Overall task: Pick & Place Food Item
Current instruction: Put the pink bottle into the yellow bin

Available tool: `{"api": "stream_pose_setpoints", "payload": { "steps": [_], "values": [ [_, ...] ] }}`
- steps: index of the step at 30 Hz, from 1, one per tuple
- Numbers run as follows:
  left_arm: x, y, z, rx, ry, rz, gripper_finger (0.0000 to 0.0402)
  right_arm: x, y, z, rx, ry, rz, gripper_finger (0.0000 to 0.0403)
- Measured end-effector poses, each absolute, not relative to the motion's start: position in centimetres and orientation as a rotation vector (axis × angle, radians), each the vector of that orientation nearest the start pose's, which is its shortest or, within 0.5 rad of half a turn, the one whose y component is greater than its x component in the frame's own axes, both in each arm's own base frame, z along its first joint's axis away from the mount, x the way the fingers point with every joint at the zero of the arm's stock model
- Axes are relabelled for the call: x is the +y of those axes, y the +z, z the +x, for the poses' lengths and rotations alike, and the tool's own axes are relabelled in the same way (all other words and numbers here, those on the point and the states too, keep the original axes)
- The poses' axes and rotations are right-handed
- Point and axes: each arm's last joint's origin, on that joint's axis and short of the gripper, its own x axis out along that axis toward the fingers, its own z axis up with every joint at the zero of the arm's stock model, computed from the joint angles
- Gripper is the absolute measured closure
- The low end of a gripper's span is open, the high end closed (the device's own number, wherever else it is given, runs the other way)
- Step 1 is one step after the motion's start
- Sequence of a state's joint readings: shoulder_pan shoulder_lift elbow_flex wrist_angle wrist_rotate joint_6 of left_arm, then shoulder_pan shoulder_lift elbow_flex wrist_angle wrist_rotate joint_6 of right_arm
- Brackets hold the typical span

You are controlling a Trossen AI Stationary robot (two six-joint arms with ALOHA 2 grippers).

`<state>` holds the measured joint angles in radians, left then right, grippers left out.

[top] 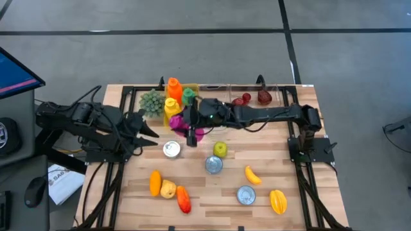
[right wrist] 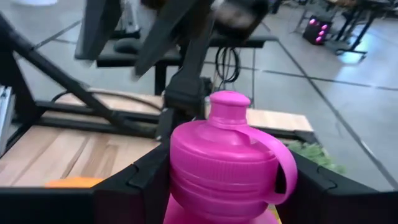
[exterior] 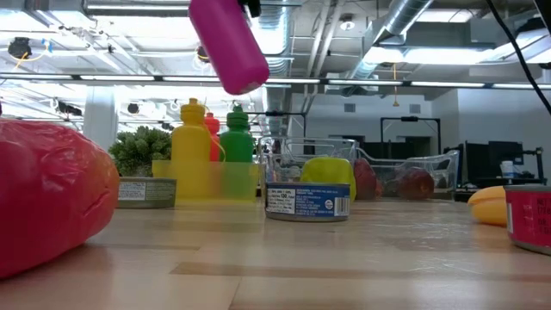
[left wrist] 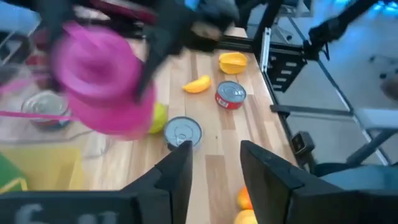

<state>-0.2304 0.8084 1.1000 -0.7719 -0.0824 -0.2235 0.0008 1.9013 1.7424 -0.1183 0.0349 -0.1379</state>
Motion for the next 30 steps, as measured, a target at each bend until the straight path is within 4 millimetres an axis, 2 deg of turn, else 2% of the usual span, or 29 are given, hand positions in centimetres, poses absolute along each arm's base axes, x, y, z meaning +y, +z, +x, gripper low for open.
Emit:
{"api": "stream_pose_setpoints", "payload": {
  "steps": [8, 13, 16, 21, 24, 30],
  "values": [
    [-3.2, 31.8, 13.4, 0.394, -0.125, -0.131, 0.0317, -2.8, 35.4, 45.0, 0.224, -0.079, -0.134, 0.0186],
    [-2.9, 29.2, 12.0, 0.343, -0.137, -0.162, 0.0339, -3.9, 35.4, 44.9, 0.222, -0.103, -0.134, 0.0187],
    [-2.9, 28.1, 11.2, 0.293, -0.157, -0.166, 0.0351, -4.2, 35.6, 44.9, 0.208, -0.111, -0.135, 0.0185],
    [-2.9, 26.7, 10.4, 0.233, -0.192, -0.136, 0.0366, -4.7, 34.6, 45.5, 0.215, -0.120, -0.144, 0.0185],
    [-2.9, 25.7, 10.1, 0.213, -0.203, -0.116, 0.0374, -4.8, 35.1, 45.4, 0.187, -0.124, -0.161, 0.0185],
    [-2.8, 25.1, 9.4, 0.100, -0.253, -0.084, 0.0387, -5.3, 35.2, 45.4, 0.166, -0.136, -0.150, 0.0187]
  ]
}}
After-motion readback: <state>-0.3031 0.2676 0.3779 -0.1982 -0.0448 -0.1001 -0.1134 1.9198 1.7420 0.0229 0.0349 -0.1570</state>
